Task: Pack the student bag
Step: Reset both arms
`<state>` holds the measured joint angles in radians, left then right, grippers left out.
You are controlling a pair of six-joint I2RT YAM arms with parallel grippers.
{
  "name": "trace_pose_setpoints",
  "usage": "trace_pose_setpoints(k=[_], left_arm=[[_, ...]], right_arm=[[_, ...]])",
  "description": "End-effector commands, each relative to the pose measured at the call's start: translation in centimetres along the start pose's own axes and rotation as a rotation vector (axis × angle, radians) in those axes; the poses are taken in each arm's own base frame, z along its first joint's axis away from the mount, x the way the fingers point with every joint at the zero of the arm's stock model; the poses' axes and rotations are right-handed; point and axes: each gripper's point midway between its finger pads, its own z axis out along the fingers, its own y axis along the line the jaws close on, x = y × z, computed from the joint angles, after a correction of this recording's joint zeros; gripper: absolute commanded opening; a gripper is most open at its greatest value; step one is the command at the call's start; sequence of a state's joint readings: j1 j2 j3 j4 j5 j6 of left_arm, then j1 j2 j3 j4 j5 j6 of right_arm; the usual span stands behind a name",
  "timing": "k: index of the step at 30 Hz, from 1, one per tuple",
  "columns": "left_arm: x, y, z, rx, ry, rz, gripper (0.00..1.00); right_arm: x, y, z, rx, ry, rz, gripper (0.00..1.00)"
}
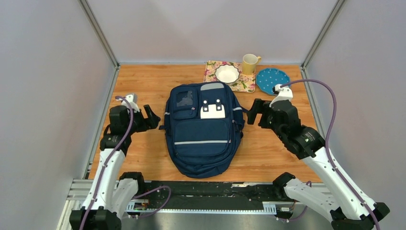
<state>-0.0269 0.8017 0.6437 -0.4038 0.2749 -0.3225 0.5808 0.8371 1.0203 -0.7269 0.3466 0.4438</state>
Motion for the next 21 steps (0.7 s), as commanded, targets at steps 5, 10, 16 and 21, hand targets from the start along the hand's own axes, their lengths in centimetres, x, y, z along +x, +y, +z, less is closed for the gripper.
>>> trace_pose_setpoints(k=[5, 10, 16, 21], left_arm=[[-4.3, -0.6, -3.7, -0.019, -0.174, -0.057, 0.89], [-5.0, 1.0, -5.1, -0.128, -0.211, -0.047, 0.89], [-5.4, 1.0, -5.4, -0.140, -0.213, -0.034, 0.89], [-5.9, 0.8, -5.7, -0.129, -0.225, 0.023, 0.89]], right_arm=[[-0.1, -1.0, -0.3, 0.050, 0.050, -0.020, 0.95], [-0.7, 0.5, 0.3, -0.034, 0.104, 0.057, 0.95], [-2.0, -1.4, 1.0, 0.031, 0.082, 0.113, 0.96], [-3.9, -4.3, 0.2, 0.143, -0.045, 0.099, 0.96]])
